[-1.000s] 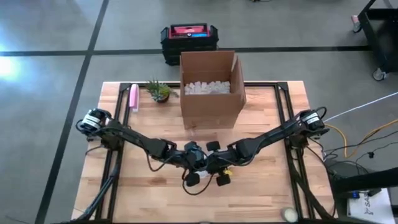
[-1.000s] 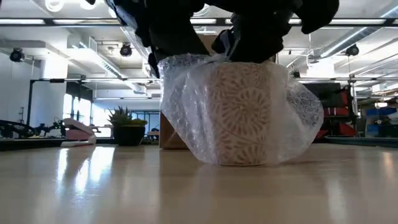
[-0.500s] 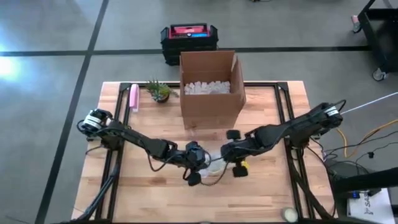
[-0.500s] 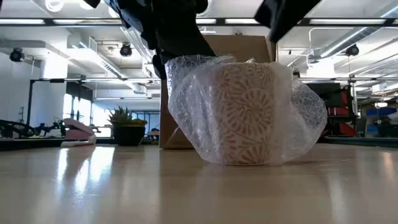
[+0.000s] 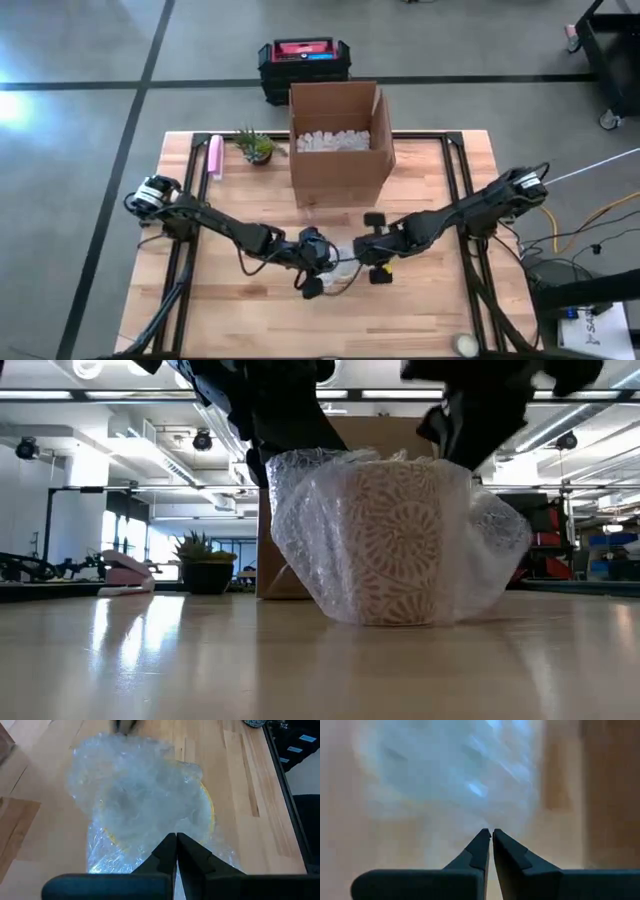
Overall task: Wrap mug
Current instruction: Wrap the orange patterned mug using the bubble wrap
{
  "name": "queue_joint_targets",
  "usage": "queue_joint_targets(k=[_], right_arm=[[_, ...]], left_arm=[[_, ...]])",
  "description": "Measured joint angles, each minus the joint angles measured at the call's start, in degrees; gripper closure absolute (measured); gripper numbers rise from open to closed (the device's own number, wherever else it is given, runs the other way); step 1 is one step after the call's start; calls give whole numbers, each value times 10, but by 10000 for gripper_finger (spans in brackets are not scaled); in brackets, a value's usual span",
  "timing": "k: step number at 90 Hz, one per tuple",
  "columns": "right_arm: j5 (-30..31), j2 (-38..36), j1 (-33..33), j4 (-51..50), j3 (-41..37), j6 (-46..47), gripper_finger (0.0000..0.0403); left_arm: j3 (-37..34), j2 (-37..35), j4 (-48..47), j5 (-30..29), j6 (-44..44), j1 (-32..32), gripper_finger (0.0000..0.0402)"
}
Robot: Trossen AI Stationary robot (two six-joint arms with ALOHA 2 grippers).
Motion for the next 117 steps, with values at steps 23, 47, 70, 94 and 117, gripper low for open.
queue_joint_targets(k=[23, 47, 70, 94, 117], right_arm=[[-7, 15, -5, 65, -5, -27, 394], [-7, 83, -2, 73, 9, -27, 394], [-19, 90, -2, 69, 26, -30, 394], [-20, 91, 0, 84, 28, -38, 394], [-23, 86, 2, 82, 28, -43, 395]], left_arm=[[-1, 1, 1, 0, 0, 0, 401], [-1, 1, 9, 0, 1, 0, 402], [20, -4, 17, -5, 47, 1, 402], [38, -1, 16, -40, 78, 15, 402], [27, 49, 29, 14, 36, 27, 402]])
